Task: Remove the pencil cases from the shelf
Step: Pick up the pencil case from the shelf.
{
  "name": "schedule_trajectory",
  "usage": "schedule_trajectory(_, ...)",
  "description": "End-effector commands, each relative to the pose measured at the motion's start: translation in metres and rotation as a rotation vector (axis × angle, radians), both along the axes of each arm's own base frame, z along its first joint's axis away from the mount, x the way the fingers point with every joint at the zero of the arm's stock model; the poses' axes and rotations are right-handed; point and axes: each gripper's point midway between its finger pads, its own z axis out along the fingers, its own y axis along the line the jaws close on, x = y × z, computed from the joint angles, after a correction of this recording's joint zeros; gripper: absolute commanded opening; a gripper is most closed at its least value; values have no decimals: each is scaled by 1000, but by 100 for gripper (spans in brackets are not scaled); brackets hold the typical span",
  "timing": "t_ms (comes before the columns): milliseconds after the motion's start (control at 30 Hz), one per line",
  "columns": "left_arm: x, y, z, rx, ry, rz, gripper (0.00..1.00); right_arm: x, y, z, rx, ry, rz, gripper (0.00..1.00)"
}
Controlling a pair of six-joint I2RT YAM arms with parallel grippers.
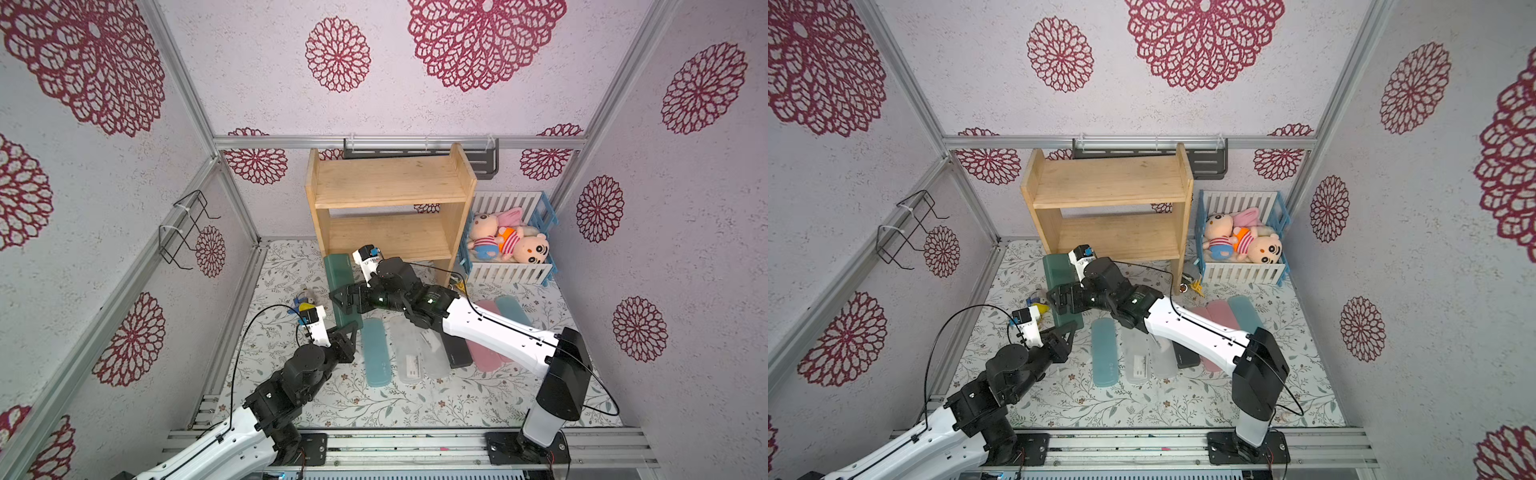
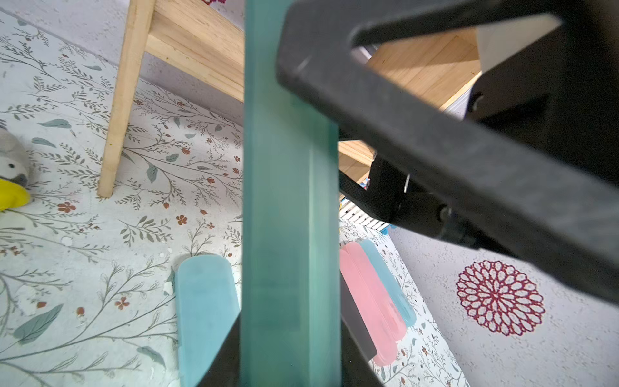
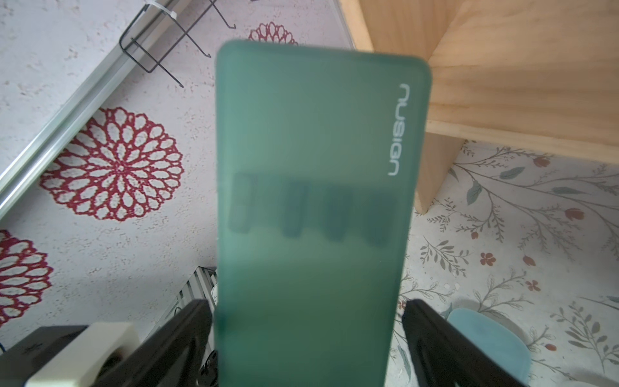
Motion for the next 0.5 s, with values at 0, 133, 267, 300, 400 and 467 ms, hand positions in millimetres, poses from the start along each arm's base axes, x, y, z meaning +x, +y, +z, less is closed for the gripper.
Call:
schedule_trajectory(0, -2, 0, 15, -29, -38, -3, 0, 1, 7, 19, 39, -36, 8, 89)
schedule_trajectory(133, -2, 0, 13, -28, -35, -3, 0, 3, 6, 20, 42, -36, 3, 73)
schedule_trajectory(267, -3, 3, 10, -26, -26, 10, 20, 4, 4, 17, 31, -33, -6, 66)
schedule_trajectory(300, -3, 6, 10, -25, -23, 22, 38, 4, 3, 16, 24, -33, -13, 65)
schedule_trajectory(400, -3, 18, 6, -6, -4, 75, 97, 11, -11, 10, -13, -30, -68, 64)
schedule_trajectory(467, -4, 34, 2, 27, 21, 145, 97, 14, -21, 3, -38, -20, -96, 63)
